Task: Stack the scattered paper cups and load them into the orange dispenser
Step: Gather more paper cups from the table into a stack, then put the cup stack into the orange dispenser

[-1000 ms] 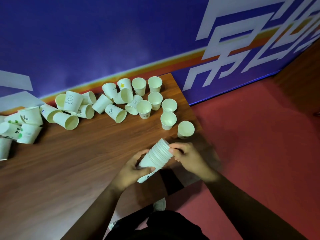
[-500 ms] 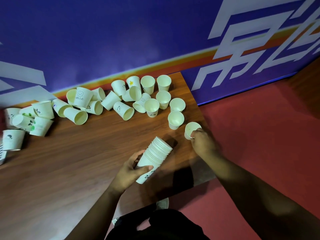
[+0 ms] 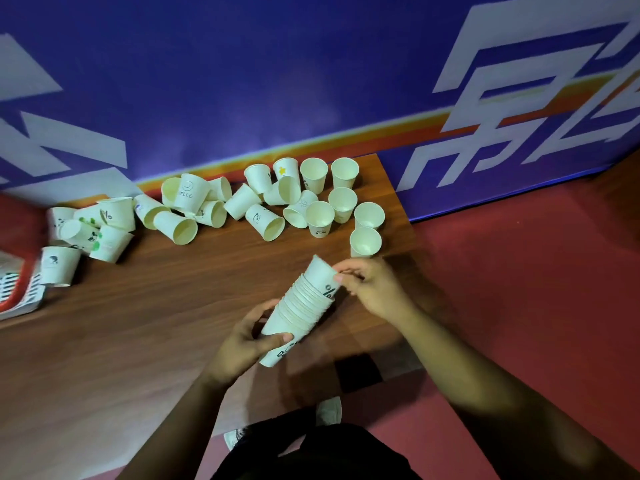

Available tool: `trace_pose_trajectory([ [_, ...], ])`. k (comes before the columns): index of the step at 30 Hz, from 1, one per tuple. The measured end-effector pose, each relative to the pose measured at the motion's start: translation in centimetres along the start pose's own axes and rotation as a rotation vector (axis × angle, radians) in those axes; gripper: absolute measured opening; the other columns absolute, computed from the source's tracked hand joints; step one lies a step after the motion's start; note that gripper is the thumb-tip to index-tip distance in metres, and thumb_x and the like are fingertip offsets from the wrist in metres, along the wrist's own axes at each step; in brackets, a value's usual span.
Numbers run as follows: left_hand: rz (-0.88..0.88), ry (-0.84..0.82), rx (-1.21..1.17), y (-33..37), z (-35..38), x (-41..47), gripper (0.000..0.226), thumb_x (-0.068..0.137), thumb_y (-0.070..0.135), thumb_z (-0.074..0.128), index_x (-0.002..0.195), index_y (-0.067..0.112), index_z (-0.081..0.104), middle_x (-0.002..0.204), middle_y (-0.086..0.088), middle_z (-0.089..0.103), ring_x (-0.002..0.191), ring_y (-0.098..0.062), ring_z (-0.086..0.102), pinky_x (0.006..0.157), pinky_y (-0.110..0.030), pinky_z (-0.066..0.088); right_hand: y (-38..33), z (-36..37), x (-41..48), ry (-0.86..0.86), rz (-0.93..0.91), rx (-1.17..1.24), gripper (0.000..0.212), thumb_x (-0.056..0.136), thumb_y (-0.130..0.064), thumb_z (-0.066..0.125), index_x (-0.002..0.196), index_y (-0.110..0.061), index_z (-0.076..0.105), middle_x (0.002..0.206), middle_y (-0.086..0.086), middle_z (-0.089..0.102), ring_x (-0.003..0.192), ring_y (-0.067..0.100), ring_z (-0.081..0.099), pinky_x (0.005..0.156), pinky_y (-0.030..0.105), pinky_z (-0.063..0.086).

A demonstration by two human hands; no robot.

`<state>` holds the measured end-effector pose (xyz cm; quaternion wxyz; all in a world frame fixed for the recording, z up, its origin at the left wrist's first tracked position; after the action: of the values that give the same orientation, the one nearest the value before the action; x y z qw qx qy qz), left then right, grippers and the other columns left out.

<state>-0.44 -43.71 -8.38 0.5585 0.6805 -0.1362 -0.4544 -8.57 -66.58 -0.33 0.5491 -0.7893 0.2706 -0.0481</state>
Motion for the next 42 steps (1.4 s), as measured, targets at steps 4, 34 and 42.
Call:
trace_pose_trajectory([
  [4,0.043,0.054,-0.063,0.6,-1.8,-1.6,0.073,0.063,0.028,0.089,0.132,0.026,0.062,0.123,-0.010,0.070,0.116,-0.029,0.066,0.089,-0.033,0.057,-2.2,4.9,-1.5,-0.084,-0.093,-0.051,0.020,0.093,-0.010,0.061,0.109,-0.008,0.073,0.081,-0.026,0.060,0.071,-0.012,0.058,0.070,0.007,0.041],
  [34,0.235,0.505,-0.063,-4.3,-53.8,-22.3,0.071,0.073,0.032,0.084,0.138,0.026,0.055,0.136,-0.002,0.063,0.126,-0.024,0.059,0.105,-0.055,0.049,-26.1,60.0,1.8,-0.468,0.006,0.245,0.052,0.073,-0.040,0.073,0.122,-0.031,0.057,0.126,-0.003,0.066,0.116,0.012,0.062,0.104,0.046,0.048],
  [42,0.344,0.560,0.222,-1.0,-65.3,-22.0,0.060,0.079,0.037,0.079,0.128,0.062,0.053,0.121,0.036,0.060,0.106,0.006,0.057,0.090,-0.017,0.044,-31.5,69.1,7.4,-0.457,-0.071,0.199,0.056,0.073,-0.033,0.080,0.120,-0.041,0.051,0.124,-0.008,0.064,0.118,0.010,0.060,0.103,0.044,0.049],
])
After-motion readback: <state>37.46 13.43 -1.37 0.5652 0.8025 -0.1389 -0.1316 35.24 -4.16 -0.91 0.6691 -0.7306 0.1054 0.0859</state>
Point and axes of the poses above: each hand's wrist, its own x-axis towards the middle knuckle, its own z-axis out of the palm, y = z × x, the point moved 7 cm from there along x, towards the middle knuckle
